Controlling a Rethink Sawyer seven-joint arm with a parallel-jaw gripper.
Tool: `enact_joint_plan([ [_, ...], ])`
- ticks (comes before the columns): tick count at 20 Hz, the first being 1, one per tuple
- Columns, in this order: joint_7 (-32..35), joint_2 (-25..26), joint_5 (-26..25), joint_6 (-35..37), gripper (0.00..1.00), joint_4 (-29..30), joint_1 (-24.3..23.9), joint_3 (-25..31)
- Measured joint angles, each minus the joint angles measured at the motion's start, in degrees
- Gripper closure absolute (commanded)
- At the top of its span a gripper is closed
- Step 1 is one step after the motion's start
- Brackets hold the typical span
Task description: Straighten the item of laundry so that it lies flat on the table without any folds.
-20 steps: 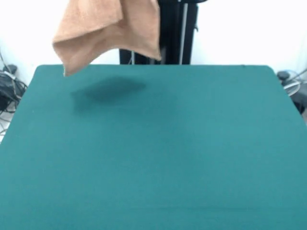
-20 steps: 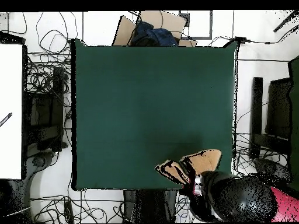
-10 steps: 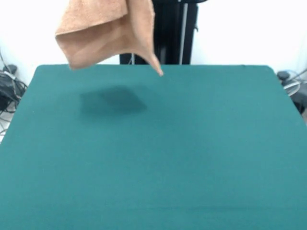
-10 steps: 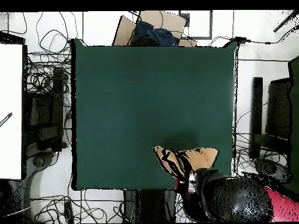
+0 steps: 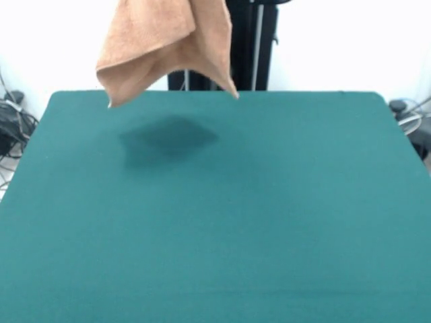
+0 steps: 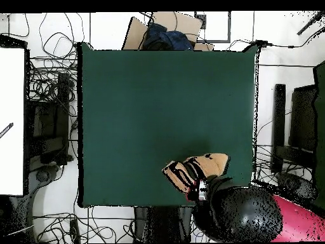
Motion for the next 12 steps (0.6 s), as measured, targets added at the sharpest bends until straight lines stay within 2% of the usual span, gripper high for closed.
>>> enact_joint_plan([
  [12,0.0,6.1,-0.1,-13.3,1.0,1.9,0.0,0.0],
])
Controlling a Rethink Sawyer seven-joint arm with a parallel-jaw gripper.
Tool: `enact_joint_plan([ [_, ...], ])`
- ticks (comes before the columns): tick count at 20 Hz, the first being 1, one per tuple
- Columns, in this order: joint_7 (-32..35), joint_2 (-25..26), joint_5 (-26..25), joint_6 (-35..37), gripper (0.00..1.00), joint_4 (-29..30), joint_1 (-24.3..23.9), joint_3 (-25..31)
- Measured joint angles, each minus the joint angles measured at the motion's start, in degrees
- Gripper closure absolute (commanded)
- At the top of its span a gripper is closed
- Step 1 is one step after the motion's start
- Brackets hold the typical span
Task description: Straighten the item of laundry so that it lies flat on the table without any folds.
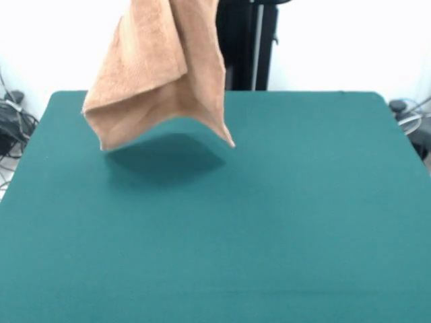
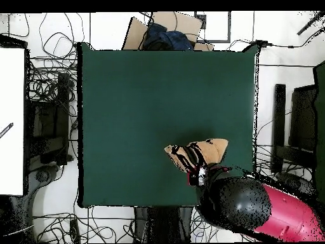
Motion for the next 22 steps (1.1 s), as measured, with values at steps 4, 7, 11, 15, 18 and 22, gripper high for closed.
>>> enact_joint_plan([
  [4,0.0,4.0,-0.2,-7.3,1.0,1.8,0.0,0.5],
  [7,0.0,5.7,-0.6,-10.4,1.0,2.8,0.0,1.0],
  [11,0.0,7.4,-0.7,-12.6,1.0,3.8,0.0,1.2],
  [15,0.0,7.8,-0.7,-12.6,1.0,4.1,0.0,1.4],
  [18,0.0,7.8,-0.7,-12.6,1.0,4.2,0.0,1.6],
  [22,0.0,7.8,-0.7,-12.6,1.0,4.4,0.0,2.0],
])
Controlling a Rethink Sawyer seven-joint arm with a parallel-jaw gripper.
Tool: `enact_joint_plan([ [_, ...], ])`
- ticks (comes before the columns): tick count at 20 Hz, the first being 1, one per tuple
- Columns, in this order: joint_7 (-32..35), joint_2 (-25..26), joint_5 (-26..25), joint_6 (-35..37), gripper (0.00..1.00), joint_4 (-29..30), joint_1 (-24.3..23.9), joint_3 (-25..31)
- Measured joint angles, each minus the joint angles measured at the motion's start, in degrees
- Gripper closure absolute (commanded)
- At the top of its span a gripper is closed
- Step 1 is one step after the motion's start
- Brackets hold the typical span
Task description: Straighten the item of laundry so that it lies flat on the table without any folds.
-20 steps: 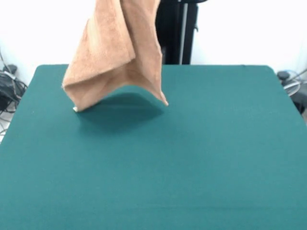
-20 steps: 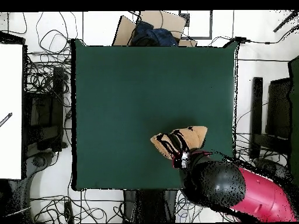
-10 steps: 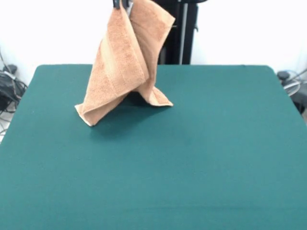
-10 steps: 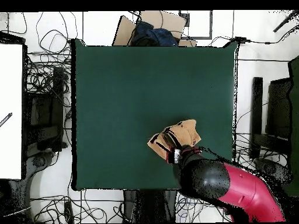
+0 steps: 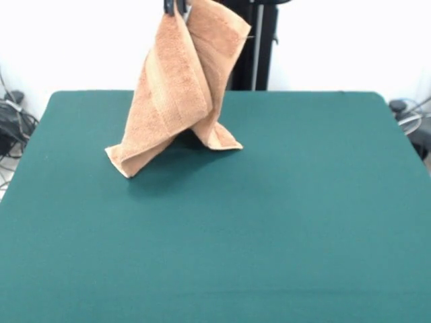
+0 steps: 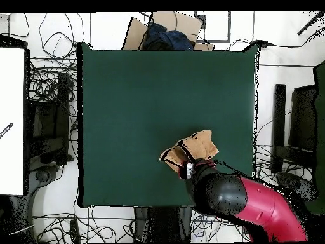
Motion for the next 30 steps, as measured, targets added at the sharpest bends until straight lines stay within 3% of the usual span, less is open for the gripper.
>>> enact_joint_plan([
  [21,0.0,2.7,0.0,0.0,1.0,0.8,0.4,3.0],
  [30,0.0,3.9,0.0,0.0,1.0,-0.3,4.9,3.1],
])
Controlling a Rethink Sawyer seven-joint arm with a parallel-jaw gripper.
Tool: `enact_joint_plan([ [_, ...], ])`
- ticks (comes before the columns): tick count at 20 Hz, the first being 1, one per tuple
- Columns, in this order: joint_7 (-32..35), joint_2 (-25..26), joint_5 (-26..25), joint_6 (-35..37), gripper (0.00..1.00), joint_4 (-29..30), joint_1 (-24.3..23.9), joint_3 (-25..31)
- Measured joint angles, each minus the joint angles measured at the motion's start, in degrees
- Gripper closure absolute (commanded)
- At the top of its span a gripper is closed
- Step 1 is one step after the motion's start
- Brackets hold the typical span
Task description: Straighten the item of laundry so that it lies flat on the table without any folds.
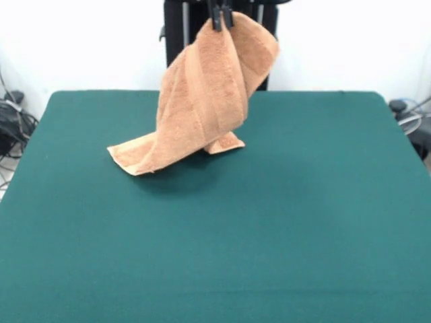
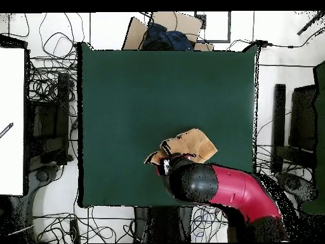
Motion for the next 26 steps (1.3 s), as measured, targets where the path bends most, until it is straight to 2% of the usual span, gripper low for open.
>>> enact_joint_plan([
  [9,0.0,0.1,0.0,0.0,1.0,0.0,0.9,0.0],
  [10,0.0,0.1,0.0,0.0,0.0,0.0,1.3,0.0],
  [26,0.0,0.1,0.0,0.0,0.0,-1.4,3.2,0.0],
])
